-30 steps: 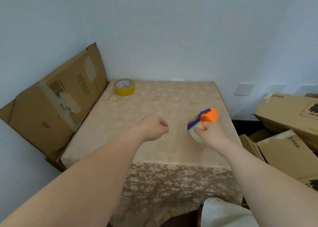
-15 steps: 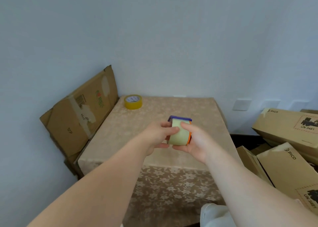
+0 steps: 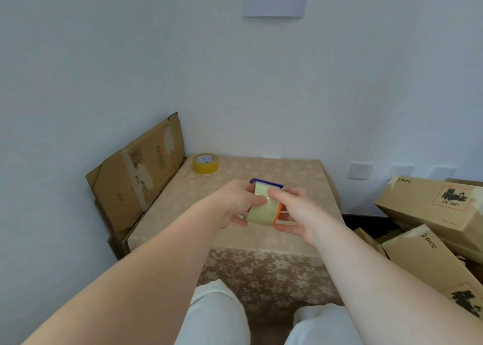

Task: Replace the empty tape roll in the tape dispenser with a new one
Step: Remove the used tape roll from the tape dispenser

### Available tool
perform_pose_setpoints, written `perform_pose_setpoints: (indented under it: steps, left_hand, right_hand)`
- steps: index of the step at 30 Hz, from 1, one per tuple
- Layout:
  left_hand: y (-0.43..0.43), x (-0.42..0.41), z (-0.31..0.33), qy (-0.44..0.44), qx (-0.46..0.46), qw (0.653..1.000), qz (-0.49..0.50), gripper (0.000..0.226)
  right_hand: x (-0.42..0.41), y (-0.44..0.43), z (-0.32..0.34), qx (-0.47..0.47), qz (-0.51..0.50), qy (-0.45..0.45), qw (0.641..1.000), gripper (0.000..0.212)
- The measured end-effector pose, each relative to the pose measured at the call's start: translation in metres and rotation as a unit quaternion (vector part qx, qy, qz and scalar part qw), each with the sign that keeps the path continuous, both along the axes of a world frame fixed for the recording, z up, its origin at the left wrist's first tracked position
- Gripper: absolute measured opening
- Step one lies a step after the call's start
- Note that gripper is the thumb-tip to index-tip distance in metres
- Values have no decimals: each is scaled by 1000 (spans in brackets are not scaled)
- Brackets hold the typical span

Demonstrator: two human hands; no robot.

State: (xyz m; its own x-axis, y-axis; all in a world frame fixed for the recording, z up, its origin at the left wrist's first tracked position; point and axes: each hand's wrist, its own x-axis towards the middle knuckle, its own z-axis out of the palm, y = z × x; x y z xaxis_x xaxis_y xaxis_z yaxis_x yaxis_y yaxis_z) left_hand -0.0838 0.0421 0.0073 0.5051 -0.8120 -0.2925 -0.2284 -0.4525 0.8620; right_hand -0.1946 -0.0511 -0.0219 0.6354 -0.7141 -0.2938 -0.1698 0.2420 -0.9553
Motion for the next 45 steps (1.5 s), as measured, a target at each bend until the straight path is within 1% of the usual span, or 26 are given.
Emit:
perform_pose_setpoints:
  steps: [2,3,5,8,11,12,16,19,21,22,24,26,27,28,30,33,36,38,40,45]
  left_hand:
    - [2,-3,3,-61,14,998,-20,19]
    - [3,-4,4,-91,22,995,-34,20]
    - [5,-5,5,-127,32,990,-59,26]
    - [9,-3,5,-130,27,987,-85,29]
    - [11,1,3,-131,21,984,-121,24]
    - [12,2,2,-129,17,982,-134,23]
    - [10,5,-1,-127,14,975,-181,26]
    - [5,12,-8,-126,25,973,-189,30]
    - [2,19,-15,-117,21,975,-186,30]
    - [1,22,-17,-107,14,978,-180,29]
    - [-2,27,-23,-74,-4,985,-158,29]
    - [-4,33,-29,-48,-24,989,-138,28]
    - [-5,35,-34,-38,-32,991,-128,26]
    - [-6,38,-39,-29,-39,992,-119,25]
    - [-7,45,-51,-18,-56,993,-100,25]
    - [-11,58,-69,-25,-81,994,-74,23]
    - [-16,71,-85,-15,-105,993,-59,26]
    - [-23,78,-95,-21,-107,992,-57,24]
    - [-31,85,-105,-45,-98,992,-60,21]
    - [-50,98,-125,-87,-121,988,-36,24]
  right_hand:
    - [-2,-1,1,-42,-25,5,999,53]
    - [-3,-1,2,-63,-30,6,998,51]
    - [-5,-1,3,-97,-31,9,995,39]
    - [-8,-4,3,-119,-42,9,992,27]
    - [-6,-9,3,-142,-80,15,986,29]
    - [-5,-13,3,-136,-100,9,986,31]
    - [-3,-26,5,-71,-159,-28,984,33]
    - [-1,-32,0,-41,-162,-38,985,32]
    - [4,-31,-4,-8,-159,-64,985,27]
    - [7,-31,-6,10,-154,-82,985,29]
    - [13,-32,-14,51,-140,-107,983,43]
    - [20,-33,-25,91,-118,-91,985,52]
    - [24,-34,-31,111,-102,-69,986,50]
    - [28,-35,-39,132,-88,-50,986,42]
    - [36,-34,-53,178,-59,-40,981,24]
    - [48,-34,-68,208,-20,-53,976,23]
    - [59,-36,-81,235,-5,-53,971,23]
    - [66,-41,-89,249,-6,-63,966,28]
    - [73,-49,-97,261,-11,-85,962,30]
    - [91,-66,-113,285,-36,-116,951,21]
